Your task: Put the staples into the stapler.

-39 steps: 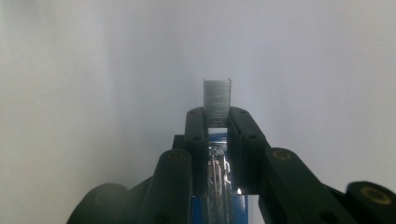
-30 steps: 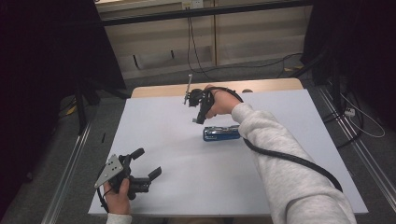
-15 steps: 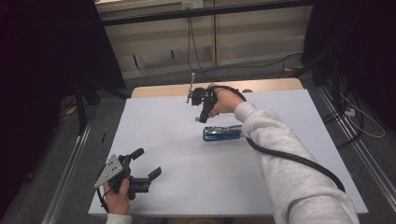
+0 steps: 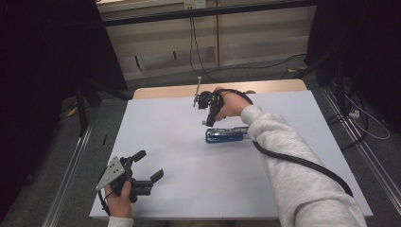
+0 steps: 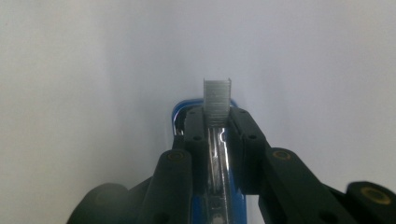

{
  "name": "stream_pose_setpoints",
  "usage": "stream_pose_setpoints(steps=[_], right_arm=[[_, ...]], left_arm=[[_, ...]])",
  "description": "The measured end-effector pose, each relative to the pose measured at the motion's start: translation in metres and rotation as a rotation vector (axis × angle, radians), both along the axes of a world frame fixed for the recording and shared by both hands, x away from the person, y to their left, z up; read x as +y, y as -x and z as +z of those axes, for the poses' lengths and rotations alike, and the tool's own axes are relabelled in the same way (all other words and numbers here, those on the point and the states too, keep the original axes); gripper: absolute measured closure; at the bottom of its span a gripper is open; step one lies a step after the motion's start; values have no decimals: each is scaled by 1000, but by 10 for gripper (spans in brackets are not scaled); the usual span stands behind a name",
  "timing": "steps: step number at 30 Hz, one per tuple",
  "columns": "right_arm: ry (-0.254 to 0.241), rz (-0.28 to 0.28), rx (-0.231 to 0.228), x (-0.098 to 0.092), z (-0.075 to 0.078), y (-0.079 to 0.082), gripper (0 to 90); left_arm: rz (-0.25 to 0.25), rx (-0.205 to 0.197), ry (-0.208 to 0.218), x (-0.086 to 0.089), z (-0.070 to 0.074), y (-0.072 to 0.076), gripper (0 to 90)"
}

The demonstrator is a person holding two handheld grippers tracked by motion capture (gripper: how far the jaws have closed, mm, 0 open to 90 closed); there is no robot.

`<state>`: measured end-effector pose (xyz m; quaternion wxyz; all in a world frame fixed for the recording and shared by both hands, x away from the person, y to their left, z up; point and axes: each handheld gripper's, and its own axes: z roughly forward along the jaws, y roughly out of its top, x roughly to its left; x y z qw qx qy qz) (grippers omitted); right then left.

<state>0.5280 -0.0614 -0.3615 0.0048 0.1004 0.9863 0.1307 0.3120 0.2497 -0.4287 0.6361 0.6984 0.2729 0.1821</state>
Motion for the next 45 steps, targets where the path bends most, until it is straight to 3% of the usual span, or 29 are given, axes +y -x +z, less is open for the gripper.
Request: stream_pose_setpoints(steps=[25,45], right_arm=[[46,-11,24,-12,-12,2,791],[55,-7,35,-12,-20,3,791]], left_arm=[[3,-8,-9,0,0,0,20],[3,-6,-4,0,0,0,20]])
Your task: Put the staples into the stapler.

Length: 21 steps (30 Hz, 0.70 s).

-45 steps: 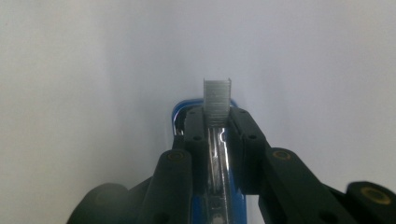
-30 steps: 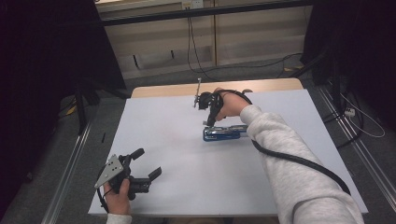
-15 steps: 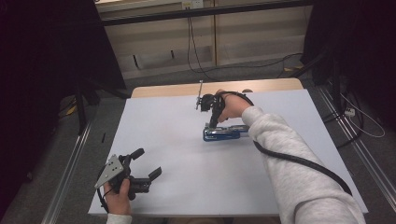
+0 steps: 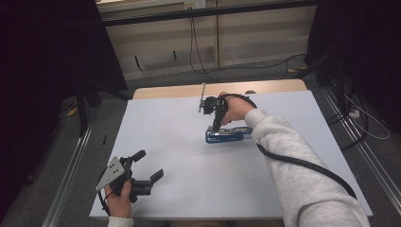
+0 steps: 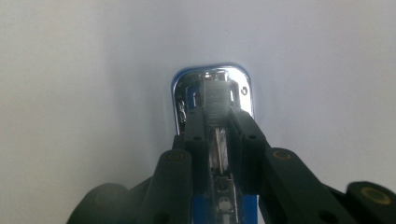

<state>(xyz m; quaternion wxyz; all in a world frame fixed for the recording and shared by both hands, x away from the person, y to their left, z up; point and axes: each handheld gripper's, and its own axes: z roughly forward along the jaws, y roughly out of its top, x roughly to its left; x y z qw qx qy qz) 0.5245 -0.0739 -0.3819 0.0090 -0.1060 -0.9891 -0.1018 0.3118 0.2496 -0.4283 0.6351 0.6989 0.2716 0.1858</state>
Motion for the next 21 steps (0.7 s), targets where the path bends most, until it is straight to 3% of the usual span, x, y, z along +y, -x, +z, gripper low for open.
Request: stream_pose_setpoints(steps=[21], right_arm=[[-29,-2,4,-6,-8,1,791]], left_arm=[[0,-9,-15,1,1,0,20]])
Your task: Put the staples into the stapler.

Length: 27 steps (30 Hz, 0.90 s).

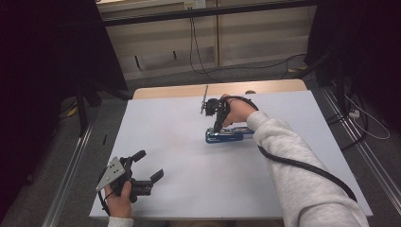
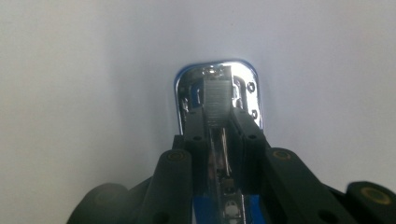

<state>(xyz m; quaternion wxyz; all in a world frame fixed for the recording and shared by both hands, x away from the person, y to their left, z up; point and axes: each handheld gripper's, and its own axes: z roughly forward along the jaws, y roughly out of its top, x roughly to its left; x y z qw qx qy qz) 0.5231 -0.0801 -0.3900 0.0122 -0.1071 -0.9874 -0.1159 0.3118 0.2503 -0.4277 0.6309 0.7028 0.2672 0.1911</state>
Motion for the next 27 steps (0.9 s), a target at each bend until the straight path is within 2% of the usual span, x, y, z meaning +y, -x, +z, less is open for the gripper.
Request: stream_pose_setpoints(steps=[14,21,27], right_arm=[[15,1,4,0,0,0,791],[7,1,1,-2,-1,-3,791],[25,6,5,-1,-3,-2,791]], left_arm=[[-5,6,3,-1,-1,0,20],[-5,5,5,-1,0,0,20],[-8,6,6,-1,-1,0,20]])
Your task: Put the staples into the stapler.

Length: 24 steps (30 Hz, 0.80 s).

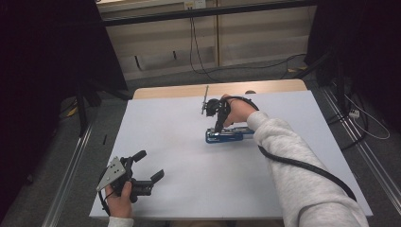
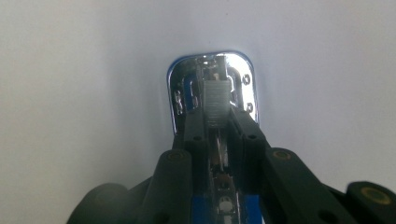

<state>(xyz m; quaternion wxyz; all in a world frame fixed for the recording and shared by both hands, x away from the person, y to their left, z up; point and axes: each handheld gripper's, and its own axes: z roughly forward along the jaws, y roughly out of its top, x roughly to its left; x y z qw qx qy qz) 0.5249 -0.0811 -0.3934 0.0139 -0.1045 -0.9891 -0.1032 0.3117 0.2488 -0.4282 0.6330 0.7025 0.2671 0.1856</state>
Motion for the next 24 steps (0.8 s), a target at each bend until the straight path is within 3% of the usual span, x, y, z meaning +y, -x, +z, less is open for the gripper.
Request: stream_pose_setpoints(steps=[24], right_arm=[[12,15,3,3,-1,-1,790]], left_arm=[[4,-2,-6,0,0,0,21]])
